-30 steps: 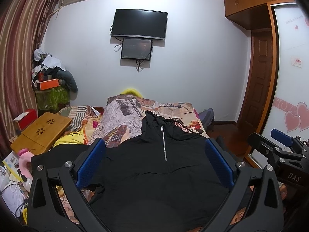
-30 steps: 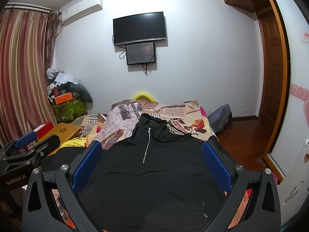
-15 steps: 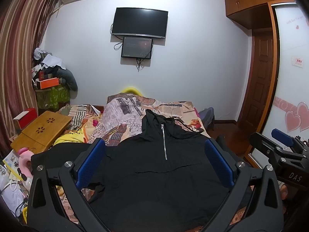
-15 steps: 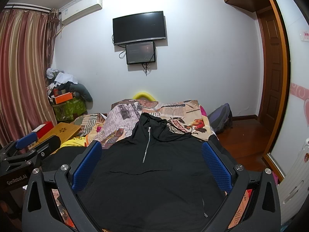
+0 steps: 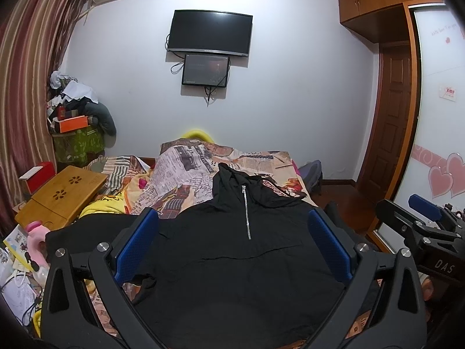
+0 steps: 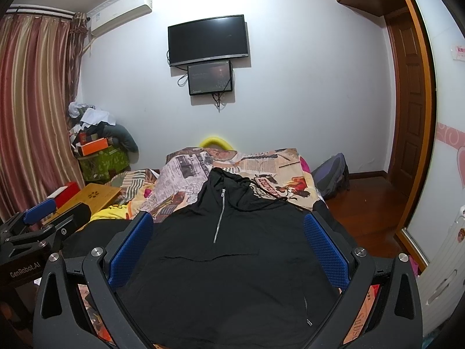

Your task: Fold large clothes

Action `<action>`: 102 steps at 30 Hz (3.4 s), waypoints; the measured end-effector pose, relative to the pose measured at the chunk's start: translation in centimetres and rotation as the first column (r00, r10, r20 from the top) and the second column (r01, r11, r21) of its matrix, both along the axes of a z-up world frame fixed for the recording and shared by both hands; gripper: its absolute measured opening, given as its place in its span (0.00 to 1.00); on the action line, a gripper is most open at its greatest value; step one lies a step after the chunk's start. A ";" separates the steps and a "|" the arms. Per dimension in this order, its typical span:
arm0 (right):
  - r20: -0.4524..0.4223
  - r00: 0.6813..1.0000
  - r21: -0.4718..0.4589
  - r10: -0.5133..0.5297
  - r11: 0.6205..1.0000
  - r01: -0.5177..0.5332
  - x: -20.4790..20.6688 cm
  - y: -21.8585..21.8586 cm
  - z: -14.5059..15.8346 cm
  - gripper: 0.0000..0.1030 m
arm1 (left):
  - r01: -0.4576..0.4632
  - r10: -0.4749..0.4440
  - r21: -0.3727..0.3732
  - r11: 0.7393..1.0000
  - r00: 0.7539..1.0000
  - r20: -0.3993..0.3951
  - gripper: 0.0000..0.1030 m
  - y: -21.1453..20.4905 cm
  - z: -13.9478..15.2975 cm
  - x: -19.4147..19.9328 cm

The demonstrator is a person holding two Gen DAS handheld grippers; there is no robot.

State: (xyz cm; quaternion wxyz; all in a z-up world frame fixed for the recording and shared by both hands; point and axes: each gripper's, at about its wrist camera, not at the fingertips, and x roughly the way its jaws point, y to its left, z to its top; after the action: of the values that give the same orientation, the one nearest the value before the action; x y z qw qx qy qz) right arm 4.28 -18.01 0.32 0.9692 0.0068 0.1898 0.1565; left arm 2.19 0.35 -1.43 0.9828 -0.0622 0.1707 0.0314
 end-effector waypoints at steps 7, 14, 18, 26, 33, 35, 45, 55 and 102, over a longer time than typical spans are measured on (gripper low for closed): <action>-0.010 1.000 -0.001 -0.004 1.000 0.004 0.2 -0.1 -0.1 1.00 | 0.004 -0.004 -0.002 1.000 1.000 -0.006 1.00 0.3 0.0 0.1; -0.025 1.000 0.000 -0.017 1.000 0.017 0.7 -0.3 -0.3 1.00 | -0.002 0.002 -0.009 1.000 1.000 -0.011 1.00 0.6 -0.2 0.5; -0.031 0.999 -0.010 -0.025 1.000 0.024 1.2 -0.3 -0.4 1.00 | -0.014 0.014 -0.008 1.000 1.000 -0.016 1.00 1.1 -0.4 1.2; -0.029 0.998 -0.042 -0.050 0.998 0.048 2.9 0.2 -0.5 1.00 | -0.101 0.101 0.010 0.995 0.995 -0.009 1.00 3.9 -0.7 3.4; -0.062 0.995 -0.081 -0.080 0.994 0.075 6.5 0.0 -1.6 1.00 | -0.285 0.287 0.029 0.958 0.957 -0.045 1.00 10.2 -2.2 6.4; -0.091 0.992 -0.086 -0.086 0.993 0.078 7.9 -0.1 -2.1 1.00 | -0.325 0.325 0.020 0.946 0.942 -0.085 1.00 12.4 -3.1 7.6; -0.230 0.968 -0.110 -0.103 0.991 0.080 13.2 -0.3 -4.9 1.00 | -0.512 0.450 -0.124 0.850 0.829 -0.333 1.00 25.3 -10.8 9.7; -0.331 0.938 -0.141 -0.103 0.988 0.059 15.7 0.9 -7.5 1.00 | -0.655 0.420 -0.339 0.675 0.719 -0.554 0.85 35.1 -19.3 7.3; -0.310 0.945 -0.171 -0.104 0.984 0.052 15.1 -0.1 -6.3 1.00 | -0.420 0.357 -0.273 0.866 0.899 -0.253 0.01 25.3 -5.7 17.6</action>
State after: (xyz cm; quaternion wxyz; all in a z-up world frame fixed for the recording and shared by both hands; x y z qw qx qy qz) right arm 19.36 -18.15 -5.98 0.9289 -0.0388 0.3548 0.0991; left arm 19.83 25.68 -7.17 0.9114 -0.2507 0.2523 0.2071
